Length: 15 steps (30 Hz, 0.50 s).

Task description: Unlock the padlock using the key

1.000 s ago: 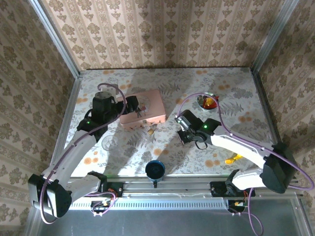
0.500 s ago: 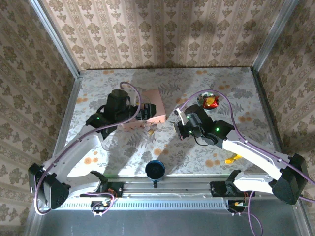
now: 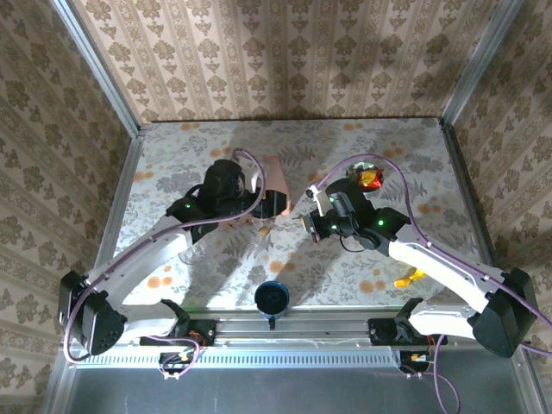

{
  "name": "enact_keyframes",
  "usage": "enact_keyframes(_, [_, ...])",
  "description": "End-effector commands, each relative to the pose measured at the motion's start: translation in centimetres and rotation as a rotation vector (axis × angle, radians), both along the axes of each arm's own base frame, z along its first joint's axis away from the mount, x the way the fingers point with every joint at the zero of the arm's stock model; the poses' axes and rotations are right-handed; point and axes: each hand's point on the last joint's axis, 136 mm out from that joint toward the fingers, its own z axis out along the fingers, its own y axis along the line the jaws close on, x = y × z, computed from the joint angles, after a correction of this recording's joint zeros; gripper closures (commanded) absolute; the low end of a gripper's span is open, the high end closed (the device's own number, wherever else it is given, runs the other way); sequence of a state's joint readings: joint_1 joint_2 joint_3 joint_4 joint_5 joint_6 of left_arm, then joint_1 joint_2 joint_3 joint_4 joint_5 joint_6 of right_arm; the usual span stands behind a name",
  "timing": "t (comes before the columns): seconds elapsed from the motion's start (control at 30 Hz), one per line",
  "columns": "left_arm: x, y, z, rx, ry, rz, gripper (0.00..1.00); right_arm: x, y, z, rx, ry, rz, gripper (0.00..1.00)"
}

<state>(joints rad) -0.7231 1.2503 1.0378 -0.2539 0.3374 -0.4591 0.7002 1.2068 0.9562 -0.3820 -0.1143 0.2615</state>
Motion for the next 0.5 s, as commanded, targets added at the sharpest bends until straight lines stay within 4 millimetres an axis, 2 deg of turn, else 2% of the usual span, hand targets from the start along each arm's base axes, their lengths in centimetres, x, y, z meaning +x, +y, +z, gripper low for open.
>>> enact_keyframes(0.0, [-0.6, -1.2, -0.6, 0.007, 0.05, -0.041, 0.38, 0.8, 0.9, 1.5, 0.055, -0.02, -0.004, 1.0])
enact_keyframes(0.13, [-0.6, -1.0, -2.0, 0.035, 0.056, -0.03, 0.39, 1.0, 1.0, 1.4, 0.057, -0.005, -0.015, 1.0])
enact_keyframes(0.2, [-0.3, -0.6, -2.0, 0.031, 0.017, -0.007, 0.39, 1.1, 0.8, 1.2, 0.052, 0.014, -0.027, 1.0])
enact_keyframes(0.3, [0.3, 0.5, -1.2, 0.007, -0.076, 0.045, 0.35, 1.5, 0.2, 0.6, 0.039, 0.056, -0.06, 1.0])
enact_keyframes(0.47, [0.2, 2.8, 1.6, -0.035, -0.312, 0.09, 0.28, 1.7, -0.5, -0.7, 0.053, 0.175, -0.102, 1.0])
